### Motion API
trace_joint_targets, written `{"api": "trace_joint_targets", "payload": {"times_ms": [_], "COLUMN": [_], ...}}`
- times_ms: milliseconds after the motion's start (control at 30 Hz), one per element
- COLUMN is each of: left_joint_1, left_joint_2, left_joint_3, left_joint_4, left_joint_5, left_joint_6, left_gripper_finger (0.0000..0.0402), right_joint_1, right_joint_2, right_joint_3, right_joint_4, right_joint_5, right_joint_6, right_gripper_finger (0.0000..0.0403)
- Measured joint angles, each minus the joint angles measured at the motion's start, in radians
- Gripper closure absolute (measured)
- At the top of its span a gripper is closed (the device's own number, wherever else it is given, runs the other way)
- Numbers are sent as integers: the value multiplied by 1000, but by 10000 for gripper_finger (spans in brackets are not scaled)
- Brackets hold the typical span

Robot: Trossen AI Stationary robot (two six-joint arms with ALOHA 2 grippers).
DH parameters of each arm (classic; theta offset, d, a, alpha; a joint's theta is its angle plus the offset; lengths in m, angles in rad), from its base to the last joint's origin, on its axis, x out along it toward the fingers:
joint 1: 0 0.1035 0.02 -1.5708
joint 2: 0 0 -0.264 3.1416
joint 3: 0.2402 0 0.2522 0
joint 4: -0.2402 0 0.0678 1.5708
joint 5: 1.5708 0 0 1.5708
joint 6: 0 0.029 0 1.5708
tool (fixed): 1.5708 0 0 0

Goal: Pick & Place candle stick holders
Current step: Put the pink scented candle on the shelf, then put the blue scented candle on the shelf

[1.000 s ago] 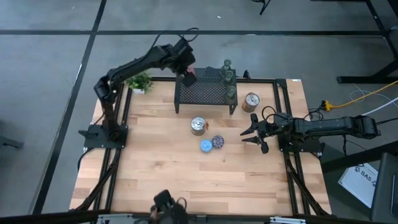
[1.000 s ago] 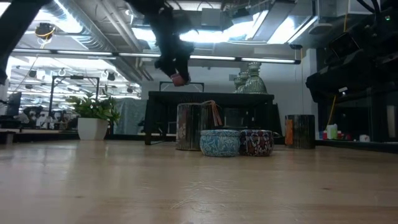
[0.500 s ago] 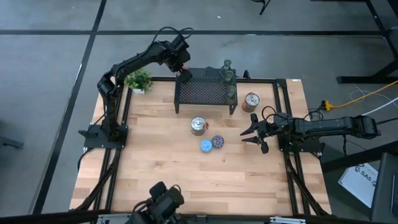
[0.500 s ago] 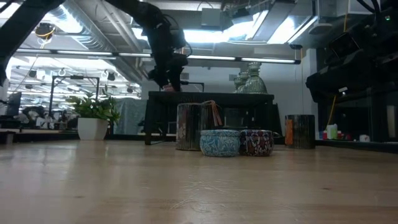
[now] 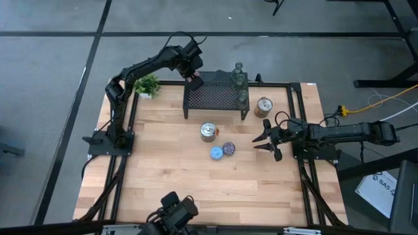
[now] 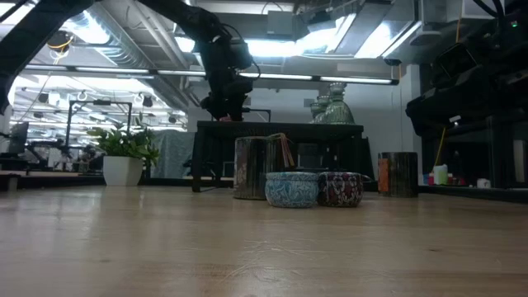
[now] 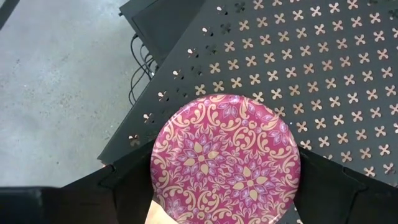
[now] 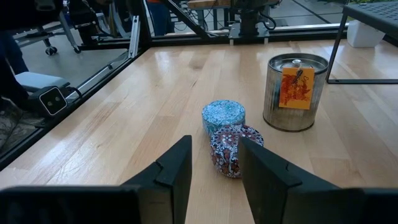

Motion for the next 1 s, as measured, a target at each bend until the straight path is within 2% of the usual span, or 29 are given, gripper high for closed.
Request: {"api": "trace_joint_targets", "payload": {"times_ms": [367,767,933,1000], "left_joint_1": [0,-8,-56,-88], "left_joint_2": [-3,-16,-65,-90], "left_joint_3": [10,157,157,153], "left_joint_4": [-33,-123,-121,-103], "left_joint_5": [1,1,-15,-60], "left_joint_6": [19,-8,-18,-12], "left_gripper_finger": [80,80,80,80], "right_joint_1": [0,0,0,0], "right_joint_2": [0,0,0,0], "right_joint_3": [0,0,0,0], "right_joint_4": [0,0,0,0], "right_joint_5": [0,0,0,0], "right_joint_6": [0,0,0,0], "right_gripper_finger": [271,271,271,271]}}
